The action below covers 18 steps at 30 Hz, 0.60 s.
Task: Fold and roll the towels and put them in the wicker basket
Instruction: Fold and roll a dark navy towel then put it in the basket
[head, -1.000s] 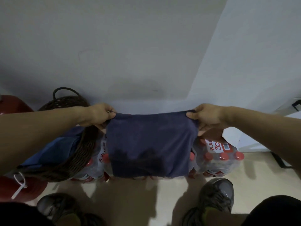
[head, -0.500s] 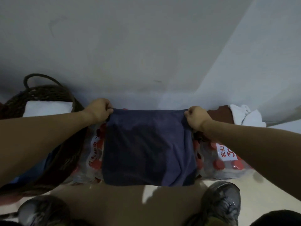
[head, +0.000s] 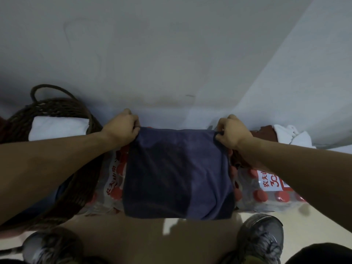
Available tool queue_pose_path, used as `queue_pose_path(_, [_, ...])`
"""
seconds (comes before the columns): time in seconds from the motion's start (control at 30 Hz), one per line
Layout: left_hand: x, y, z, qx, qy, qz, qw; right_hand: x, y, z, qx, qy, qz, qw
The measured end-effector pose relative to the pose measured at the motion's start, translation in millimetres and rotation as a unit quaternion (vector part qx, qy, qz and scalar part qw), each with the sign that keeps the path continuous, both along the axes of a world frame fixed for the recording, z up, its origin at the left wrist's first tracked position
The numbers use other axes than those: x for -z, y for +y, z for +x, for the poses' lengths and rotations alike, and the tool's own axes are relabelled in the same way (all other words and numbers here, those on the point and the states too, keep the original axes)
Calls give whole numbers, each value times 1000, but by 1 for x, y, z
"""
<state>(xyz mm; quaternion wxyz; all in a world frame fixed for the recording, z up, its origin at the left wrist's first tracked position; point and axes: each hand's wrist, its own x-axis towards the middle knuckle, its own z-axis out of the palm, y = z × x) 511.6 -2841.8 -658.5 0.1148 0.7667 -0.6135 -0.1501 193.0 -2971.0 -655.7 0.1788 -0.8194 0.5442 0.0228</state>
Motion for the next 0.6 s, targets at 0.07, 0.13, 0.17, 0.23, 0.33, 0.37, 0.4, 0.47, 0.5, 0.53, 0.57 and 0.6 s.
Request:
queue_pose_path(0.07, [-2, -1, -5, -47, 73, -32, 996, -2, -4, -5, 41, -50, 26, 998])
queue_pose_path(0.13, [-4, -3, -10, -118, 164, -24, 979, -4, -7, -10, 114, -144, 100, 978])
queue_pose_path(0.17, [-5, -2, -11, -149, 210, -9, 966, -4, -8, -14, 145, -186, 136, 962])
queue_pose_path(0.23, [-4, 0, -13, -198, 289, 8, 936, -3, -9, -22, 182, -225, 162, 943])
queue_pose_path(0.33, [-3, 1, -17, -259, 360, -1, 896, -3, -10, -30, 184, -145, 129, 964])
queue_pose_path(0.37, [-3, 1, -19, -264, 374, 0, 889, -6, -10, -29, 152, -61, 88, 982])
queue_pose_path(0.4, [-4, 0, -20, -263, 389, 2, 883, -10, -7, -23, 115, 18, 36, 992])
queue_pose_path(0.47, [-6, -2, -24, -254, 421, 4, 871, -20, 5, 1, 37, 42, -32, 998])
queue_pose_path(0.5, [-8, -3, -26, -248, 434, 4, 866, -23, 13, 18, -6, -1, -37, 999])
queue_pose_path(0.53, [-9, -3, -28, -243, 446, 4, 861, -27, 23, 36, -53, -54, -31, 997])
queue_pose_path(0.57, [-9, -3, -30, -240, 460, 6, 855, -28, 32, 56, -94, -104, -14, 990])
queue_pose_path(0.6, [-9, -1, -32, -239, 476, 8, 846, -28, 40, 76, -128, -137, 10, 982])
